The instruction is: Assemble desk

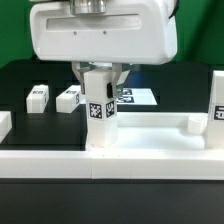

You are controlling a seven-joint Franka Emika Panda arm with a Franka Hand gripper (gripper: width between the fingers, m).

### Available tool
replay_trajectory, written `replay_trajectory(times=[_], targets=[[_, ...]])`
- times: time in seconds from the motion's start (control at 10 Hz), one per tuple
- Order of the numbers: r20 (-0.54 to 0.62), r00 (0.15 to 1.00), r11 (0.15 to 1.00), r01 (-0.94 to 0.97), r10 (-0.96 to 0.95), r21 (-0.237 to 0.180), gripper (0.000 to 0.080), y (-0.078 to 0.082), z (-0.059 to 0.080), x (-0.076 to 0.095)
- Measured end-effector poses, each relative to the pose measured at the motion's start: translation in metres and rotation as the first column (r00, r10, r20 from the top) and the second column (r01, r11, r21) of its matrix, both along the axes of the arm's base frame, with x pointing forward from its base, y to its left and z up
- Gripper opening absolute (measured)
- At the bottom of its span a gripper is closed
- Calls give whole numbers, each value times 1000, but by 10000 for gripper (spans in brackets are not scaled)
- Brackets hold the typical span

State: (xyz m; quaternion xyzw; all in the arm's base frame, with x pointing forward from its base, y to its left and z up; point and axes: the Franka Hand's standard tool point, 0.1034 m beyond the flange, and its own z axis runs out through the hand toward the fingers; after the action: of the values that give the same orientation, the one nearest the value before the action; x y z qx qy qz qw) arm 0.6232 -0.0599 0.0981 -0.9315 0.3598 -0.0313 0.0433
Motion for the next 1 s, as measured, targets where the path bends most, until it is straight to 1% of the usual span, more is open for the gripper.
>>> replay_trajectory(times=[0.2,0.5,0.7,0.8,0.9,1.0], targets=[[-21,982,982,189,-188,18,289,3,0,-1],[-41,914,913,406,-404,42,290,4,-1,0],[-39,921,920,390,-389,40,290,4,-1,0],[-35,939,939,343,-342,37,448,4,-1,-1],[-38,958,958,285,-284,33,580,3,-2,-2],[-30,982,982,188,-187,20,580,3,-1,-1]])
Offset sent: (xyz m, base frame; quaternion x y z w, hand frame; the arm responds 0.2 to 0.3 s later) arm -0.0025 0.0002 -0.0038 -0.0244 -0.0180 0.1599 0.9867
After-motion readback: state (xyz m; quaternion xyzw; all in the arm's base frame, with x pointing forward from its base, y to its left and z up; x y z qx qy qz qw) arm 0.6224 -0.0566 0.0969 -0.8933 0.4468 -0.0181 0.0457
